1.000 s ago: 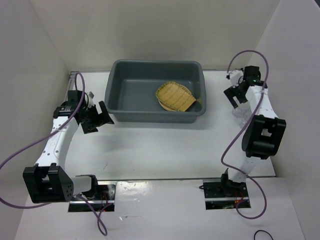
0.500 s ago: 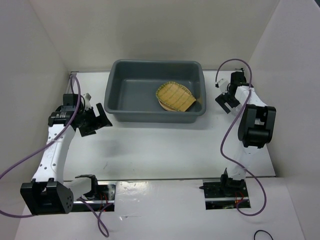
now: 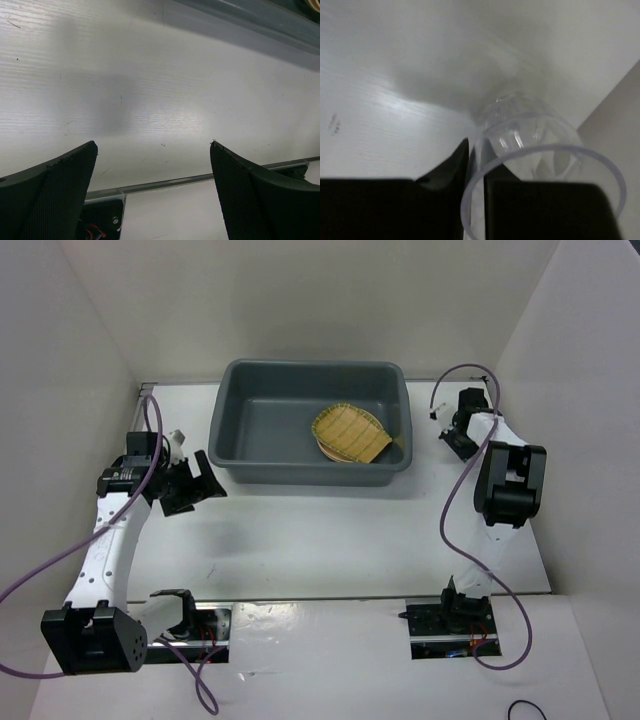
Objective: Place the mixed dishes into the plastic bin
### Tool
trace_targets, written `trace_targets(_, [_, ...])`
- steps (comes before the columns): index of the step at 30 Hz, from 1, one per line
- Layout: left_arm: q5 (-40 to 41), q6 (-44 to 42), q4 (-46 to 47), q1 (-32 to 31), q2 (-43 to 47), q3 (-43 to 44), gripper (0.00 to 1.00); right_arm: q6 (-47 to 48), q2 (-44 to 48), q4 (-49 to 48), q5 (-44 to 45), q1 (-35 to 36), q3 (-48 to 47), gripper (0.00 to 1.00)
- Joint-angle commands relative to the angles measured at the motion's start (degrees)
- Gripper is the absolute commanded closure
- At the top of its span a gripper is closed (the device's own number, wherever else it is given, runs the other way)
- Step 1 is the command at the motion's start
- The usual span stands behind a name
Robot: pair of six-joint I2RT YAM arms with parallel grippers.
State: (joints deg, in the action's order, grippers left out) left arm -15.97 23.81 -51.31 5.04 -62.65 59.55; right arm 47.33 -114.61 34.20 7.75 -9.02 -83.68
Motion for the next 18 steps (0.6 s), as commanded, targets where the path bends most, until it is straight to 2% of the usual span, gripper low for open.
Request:
trace_targets(1, [-2.3, -2.2, 1.5, 0.3, 1.2, -0.4, 0.0, -2.4, -0.7, -0.7, -0.9, -0.7, -3.0, 1.0])
trace_targets(5, [-2.9, -2.7, 2.1, 0.3, 1.2, -0.4, 0.0, -6.5, 5.3, -3.5, 1.8, -0.7, -3.6, 1.0])
trace_targets(7, [-2.9, -3.2, 2.1, 0.3, 1.2, -0.4, 0.0, -7.9, 10.9, -5.4, 6.1, -0.2, -4.2, 1.0])
trace_targets(10, [-3.5, -3.8, 2.6, 0.3, 1.2, -0.4, 0.0, -7.1, 20.3, -6.6, 6.1, 1.9, -6.7, 1.0])
trace_targets(13, [-4.1, -4.8, 2.6, 0.3, -0.2, -0.4, 0.0, -3.2, 28.5, -4.6, 1.3, 9.5, -11.0, 1.0])
trace_targets(14, [-4.1, -4.8, 2.6, 0.3, -0.2, -0.4, 0.0, -2.3, 29.9, -3.7, -0.6, 15.0, -12.2, 1.0])
trace_targets(17, [-4.1, -5.4, 2.6, 0.3, -1.3, 0.1, 0.0, 0.3, 31.6, -0.6, -4.8, 24.9, -15.9, 1.0])
trace_targets(18, [-4.1, -5.4, 2.6, 0.3, -1.3, 0.1, 0.0, 0.3, 31.0, 0.6, -5.4, 31.4, -16.9, 1.0])
